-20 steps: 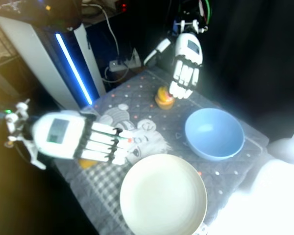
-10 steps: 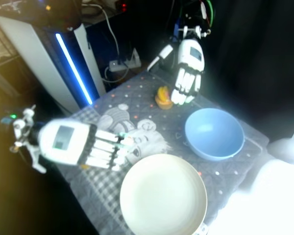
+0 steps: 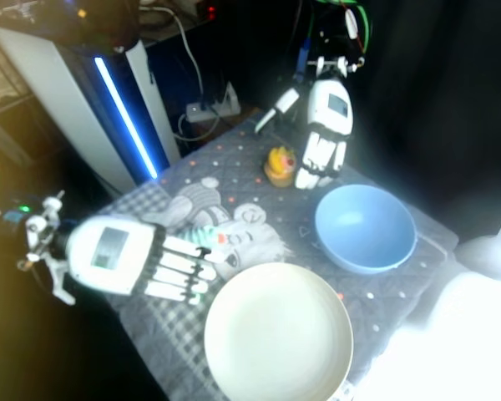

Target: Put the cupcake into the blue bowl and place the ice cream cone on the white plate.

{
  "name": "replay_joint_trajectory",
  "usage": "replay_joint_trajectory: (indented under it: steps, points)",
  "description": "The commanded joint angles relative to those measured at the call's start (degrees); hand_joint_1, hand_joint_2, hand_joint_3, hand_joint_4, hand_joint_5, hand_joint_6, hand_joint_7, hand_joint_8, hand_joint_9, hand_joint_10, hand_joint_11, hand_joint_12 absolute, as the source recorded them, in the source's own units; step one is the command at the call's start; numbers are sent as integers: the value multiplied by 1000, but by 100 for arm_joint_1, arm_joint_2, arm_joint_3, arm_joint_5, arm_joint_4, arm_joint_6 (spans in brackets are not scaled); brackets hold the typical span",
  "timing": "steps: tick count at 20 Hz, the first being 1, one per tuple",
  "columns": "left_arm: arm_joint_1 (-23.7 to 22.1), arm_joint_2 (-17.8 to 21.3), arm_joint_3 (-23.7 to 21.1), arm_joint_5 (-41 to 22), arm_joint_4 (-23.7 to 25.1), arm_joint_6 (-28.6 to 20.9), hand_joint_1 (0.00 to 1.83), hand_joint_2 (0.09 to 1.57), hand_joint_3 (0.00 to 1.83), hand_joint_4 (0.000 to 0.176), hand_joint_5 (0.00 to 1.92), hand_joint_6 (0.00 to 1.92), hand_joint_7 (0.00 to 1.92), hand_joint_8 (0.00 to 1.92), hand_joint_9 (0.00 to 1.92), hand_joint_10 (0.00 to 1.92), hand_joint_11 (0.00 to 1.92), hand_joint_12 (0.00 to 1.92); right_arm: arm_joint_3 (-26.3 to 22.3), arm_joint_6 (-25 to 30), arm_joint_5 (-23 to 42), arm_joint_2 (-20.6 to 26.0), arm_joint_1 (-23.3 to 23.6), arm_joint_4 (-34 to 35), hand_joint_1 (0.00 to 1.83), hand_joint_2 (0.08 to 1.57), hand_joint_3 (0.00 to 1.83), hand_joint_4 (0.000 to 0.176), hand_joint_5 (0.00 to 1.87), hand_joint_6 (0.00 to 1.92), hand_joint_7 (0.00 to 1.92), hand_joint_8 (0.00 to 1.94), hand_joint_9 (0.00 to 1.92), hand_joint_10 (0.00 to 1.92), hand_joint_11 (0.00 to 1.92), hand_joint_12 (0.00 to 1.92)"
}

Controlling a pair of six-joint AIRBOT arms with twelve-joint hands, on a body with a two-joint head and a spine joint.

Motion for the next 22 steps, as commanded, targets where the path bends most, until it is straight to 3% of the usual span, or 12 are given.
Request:
replay_joint_trajectory:
  steps: [1, 8, 10, 11, 12, 13, 14, 16, 18, 20, 21, 22]
  points:
    - [-86, -61, 26, -430, -131, -109, 659, 793, 0, 0, 312, 1, 500, 5, 537, 6, 181, 822, 26, 39, 628, -9, 14, 56, 856, 808, 3, 0, 252, 5, 504, 9, 555, 6, 327, 623]
    - [-211, -202, 118, -224, 240, -318, 690, 774, 0, 0, 340, 4, 524, 9, 515, 0, 196, 726, 52, 39, 627, -43, 14, 76, 964, 813, 0, 0, 293, 7, 474, 0, 601, 1, 480, 566]
    - [-224, -229, 132, -200, 317, -378, 891, 839, 1, 0, 604, 14, 668, 10, 666, 20, 307, 840, 64, 39, 627, -58, 15, 76, 1080, 855, 1, 0, 522, 8, 753, 18, 904, 42, 720, 671]
    - [-227, -249, 143, -202, 334, -399, 1025, 856, 1, 0, 706, 14, 780, 16, 781, 31, 386, 884, 65, 39, 628, -62, 15, 76, 1122, 899, 0, 0, 712, 8, 976, 30, 1071, 74, 762, 911]
    - [-240, -273, 156, -190, 366, -403, 1337, 969, 4, 0, 997, 456, 1244, 221, 1178, 608, 798, 956, 67, 39, 629, -63, 15, 75, 1263, 1000, 3, 0, 1019, 438, 1265, 446, 1427, 225, 1007, 1213]
    - [-252, -299, 173, -169, 392, -403, 1400, 994, 0, 0, 1077, 516, 1366, 213, 1220, 808, 920, 1022, 68, 39, 629, -67, 16, 72, 1198, 1051, 3, 0, 1080, 704, 1385, 297, 1577, 314, 1158, 1325]
    - [-254, -322, 192, -159, 404, -411, 1414, 991, 2, 0, 1105, 546, 1426, 117, 1246, 818, 971, 1049, 73, 39, 630, -71, 16, 72, 1182, 1066, 0, 0, 1085, 772, 1449, 156, 1605, 354, 1223, 1325]
    - [-252, -354, 256, -176, 404, -516, 1409, 1009, 0, 0, 1109, 605, 1365, 226, 1158, 901, 940, 1085, 75, 38, 630, -78, 16, 63, 1179, 1064, 0, 0, 1097, 769, 1488, 43, 1553, 443, 1194, 1370]
    - [-239, -371, 288, -169, 404, -553, 1409, 1006, 0, 0, 1143, 577, 1373, 211, 1135, 926, 892, 1103, 82, 38, 631, -82, 16, 64, 1181, 1064, 0, 0, 1094, 776, 1481, 17, 1528, 459, 1202, 1306]
    - [-231, -375, 305, -165, 404, -562, 1405, 1008, 2, 0, 1220, 528, 1322, 305, 1068, 959, 790, 1083, 92, 38, 637, -96, 16, 68, 1177, 1068, 0, 0, 1084, 792, 1522, 12, 1472, 675, 1201, 1405]
    - [-232, -381, 321, -161, 401, -569, 1405, 1009, 1, 0, 1209, 548, 1319, 311, 1074, 953, 793, 1086, 97, 38, 642, -103, 17, 68, 1270, 1051, 2, 0, 1098, 546, 1288, 642, 1442, 697, 1188, 1395]
    - [-235, -394, 344, -161, 389, -576, 1404, 1015, 0, 0, 1171, 595, 1300, 372, 1068, 961, 779, 1108, 101, 38, 676, -106, 18, 77, 1291, 1041, 2, 0, 1079, 578, 1274, 690, 1420, 625, 1190, 1292]
